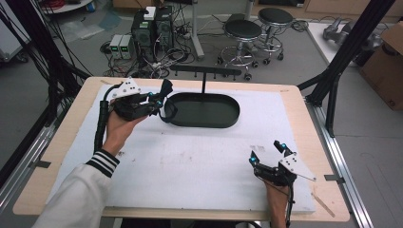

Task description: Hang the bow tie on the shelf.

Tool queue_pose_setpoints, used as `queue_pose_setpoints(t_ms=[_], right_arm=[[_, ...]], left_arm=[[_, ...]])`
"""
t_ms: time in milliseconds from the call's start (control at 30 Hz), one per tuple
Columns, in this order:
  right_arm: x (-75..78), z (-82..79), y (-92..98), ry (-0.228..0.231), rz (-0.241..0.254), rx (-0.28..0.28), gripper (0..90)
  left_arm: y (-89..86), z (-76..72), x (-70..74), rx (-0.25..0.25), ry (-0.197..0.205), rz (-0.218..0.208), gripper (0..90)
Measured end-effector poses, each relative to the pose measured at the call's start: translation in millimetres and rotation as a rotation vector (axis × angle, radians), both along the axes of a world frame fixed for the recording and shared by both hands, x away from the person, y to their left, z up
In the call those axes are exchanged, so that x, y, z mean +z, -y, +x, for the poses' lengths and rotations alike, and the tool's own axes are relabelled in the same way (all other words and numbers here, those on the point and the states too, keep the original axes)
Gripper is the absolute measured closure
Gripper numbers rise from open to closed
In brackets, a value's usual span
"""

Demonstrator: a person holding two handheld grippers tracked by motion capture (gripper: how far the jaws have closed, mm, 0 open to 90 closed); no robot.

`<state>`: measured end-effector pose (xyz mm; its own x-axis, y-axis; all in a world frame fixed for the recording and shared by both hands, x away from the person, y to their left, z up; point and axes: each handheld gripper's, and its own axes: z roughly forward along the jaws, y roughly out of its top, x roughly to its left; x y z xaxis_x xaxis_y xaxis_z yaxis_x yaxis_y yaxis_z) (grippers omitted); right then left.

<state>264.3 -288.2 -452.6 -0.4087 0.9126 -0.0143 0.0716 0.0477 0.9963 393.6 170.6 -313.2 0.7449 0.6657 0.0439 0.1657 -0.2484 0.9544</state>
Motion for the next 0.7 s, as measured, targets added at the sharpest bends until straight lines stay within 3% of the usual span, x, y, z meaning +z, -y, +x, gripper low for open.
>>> queue_pose_setpoints(t_ms=[67, 367, 700], right_arm=[[0.0, 0.1, 0.0, -0.001, 0.005, -0.002, 5.9], [0.0, -0.1, 0.0, -0.007, 0.011, -0.003, 5.9], [0.1, 0.2, 0.2, -0.008, 0.009, -0.004, 5.9]], left_arm=[[1.2, 3.8, 2.6, 0.001, 0.007, 0.01, 75.2], [7.0, 22.4, 9.8, 0.012, -0.02, -0.054, 75.2], [14.3, 40.7, 20.6, 0.018, -0.005, -0.092, 75.2]])
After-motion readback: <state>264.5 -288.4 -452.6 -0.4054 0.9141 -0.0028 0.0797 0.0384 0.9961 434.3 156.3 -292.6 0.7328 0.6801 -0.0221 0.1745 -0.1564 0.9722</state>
